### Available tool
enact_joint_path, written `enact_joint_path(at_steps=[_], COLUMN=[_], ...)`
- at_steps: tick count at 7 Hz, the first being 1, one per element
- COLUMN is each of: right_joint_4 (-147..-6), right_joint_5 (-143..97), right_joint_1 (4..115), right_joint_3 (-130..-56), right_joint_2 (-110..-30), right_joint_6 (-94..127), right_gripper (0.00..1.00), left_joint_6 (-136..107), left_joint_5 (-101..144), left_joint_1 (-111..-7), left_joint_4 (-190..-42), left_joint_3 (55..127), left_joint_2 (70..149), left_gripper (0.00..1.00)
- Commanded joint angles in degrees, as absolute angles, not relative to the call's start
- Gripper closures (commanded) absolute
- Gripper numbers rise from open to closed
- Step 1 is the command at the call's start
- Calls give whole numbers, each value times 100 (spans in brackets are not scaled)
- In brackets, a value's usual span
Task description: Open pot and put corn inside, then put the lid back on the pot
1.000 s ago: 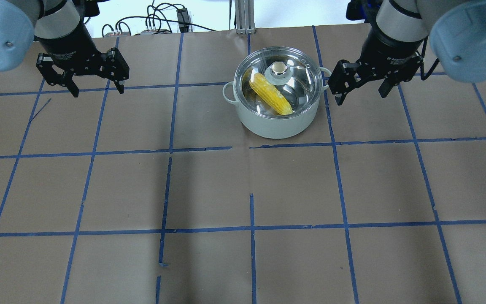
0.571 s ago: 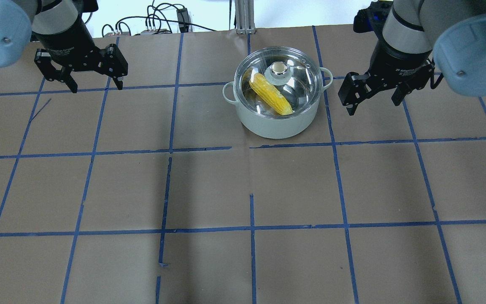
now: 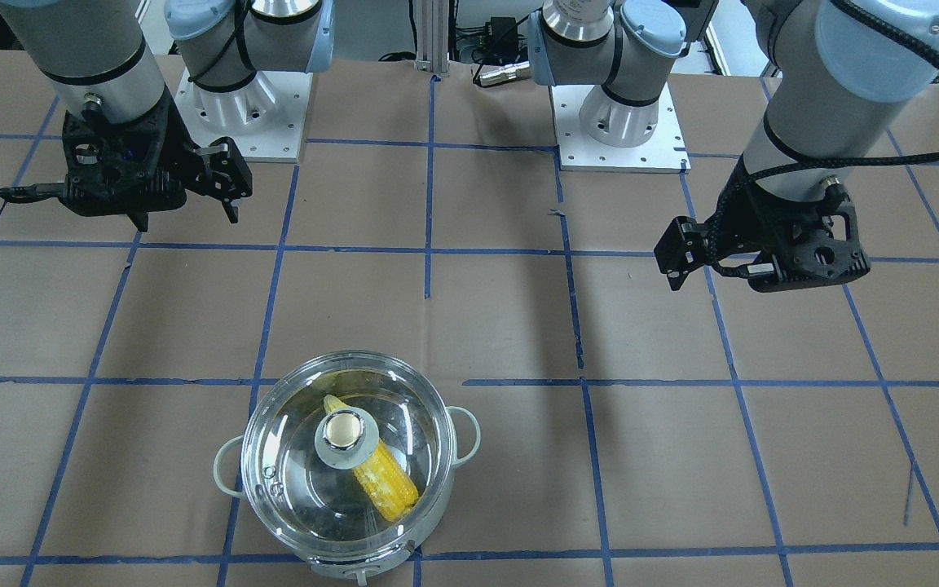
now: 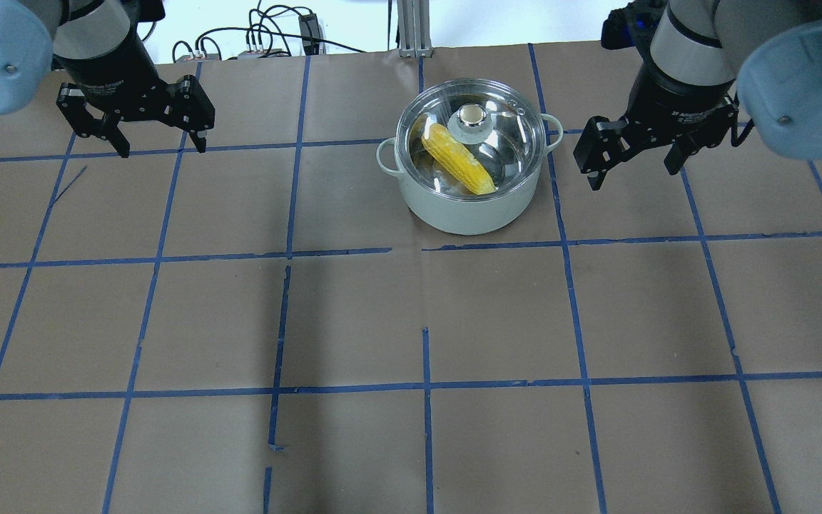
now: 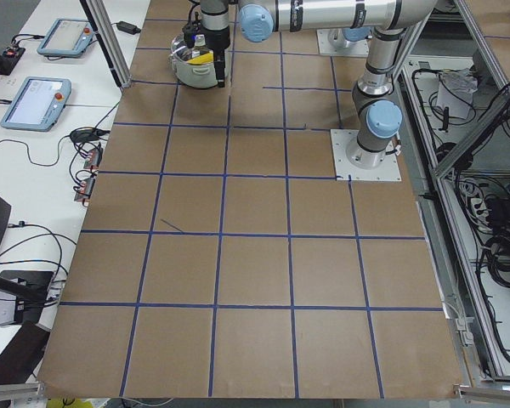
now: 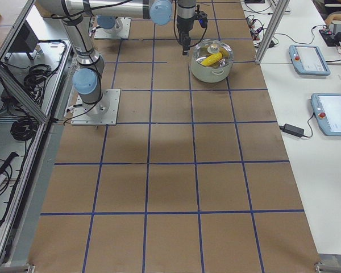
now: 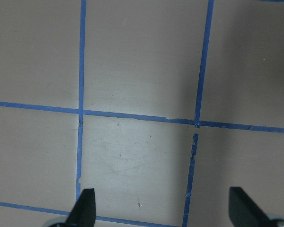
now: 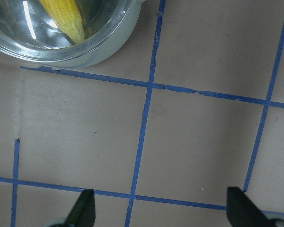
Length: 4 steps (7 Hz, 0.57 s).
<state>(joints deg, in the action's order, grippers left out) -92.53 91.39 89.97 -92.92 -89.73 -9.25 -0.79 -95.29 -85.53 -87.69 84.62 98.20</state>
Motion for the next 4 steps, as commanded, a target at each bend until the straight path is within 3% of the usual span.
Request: enact_joint_path(at_steps=[1, 4], right_joint_4=[-9264, -9246], right_joint_5=[9114, 9097], right_joint_1=[9000, 9017], right_joint_3=[-9281, -9150], right_joint_2=[-8974, -8965], right_joint_6=[-914, -905], right_gripper=[3, 2], left_joint_6=[-26, -35], left_joint_5=[-9527, -9484], left_joint_1=[-8525, -8552], left_joint_4=[-8763, -8771], left_joint_3=[8525, 8526], left_joint_2=[9826, 9756], left_gripper=[0, 0])
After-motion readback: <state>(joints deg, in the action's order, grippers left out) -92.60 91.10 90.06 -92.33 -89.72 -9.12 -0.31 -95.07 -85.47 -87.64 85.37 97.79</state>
